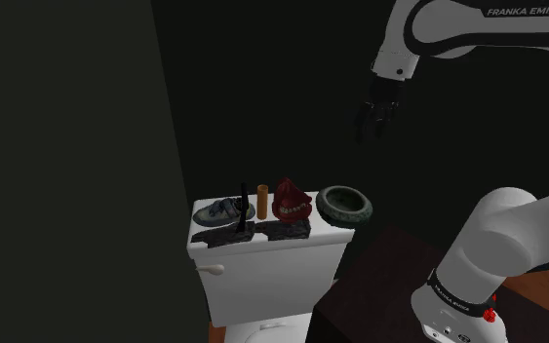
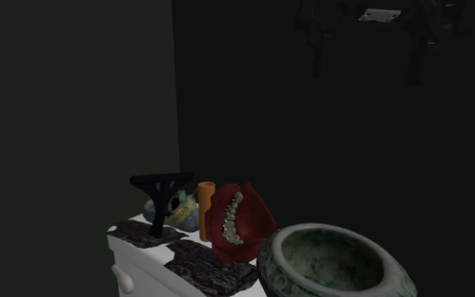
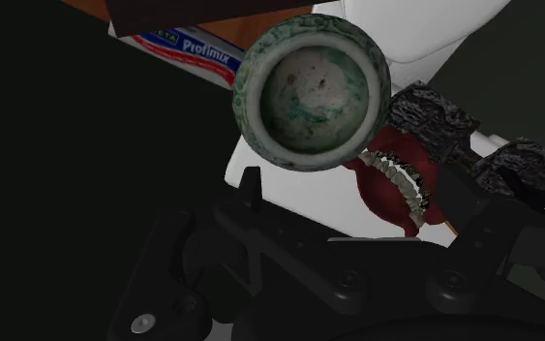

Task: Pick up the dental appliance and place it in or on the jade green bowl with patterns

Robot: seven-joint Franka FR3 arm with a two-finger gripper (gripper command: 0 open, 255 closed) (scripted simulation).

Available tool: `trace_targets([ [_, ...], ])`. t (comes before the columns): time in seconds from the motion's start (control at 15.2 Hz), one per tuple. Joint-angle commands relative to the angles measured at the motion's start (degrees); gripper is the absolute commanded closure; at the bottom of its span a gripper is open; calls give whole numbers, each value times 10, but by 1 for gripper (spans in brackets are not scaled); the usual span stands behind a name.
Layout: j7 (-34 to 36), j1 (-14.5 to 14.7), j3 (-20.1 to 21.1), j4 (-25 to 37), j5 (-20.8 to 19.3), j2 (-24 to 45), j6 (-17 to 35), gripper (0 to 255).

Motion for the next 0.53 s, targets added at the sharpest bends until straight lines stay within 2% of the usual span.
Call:
trace_targets([
  [0.0,0,0,0,0,0,0,0,0],
  [0.46,-104,37,-32,-26,23,113,135,0],
])
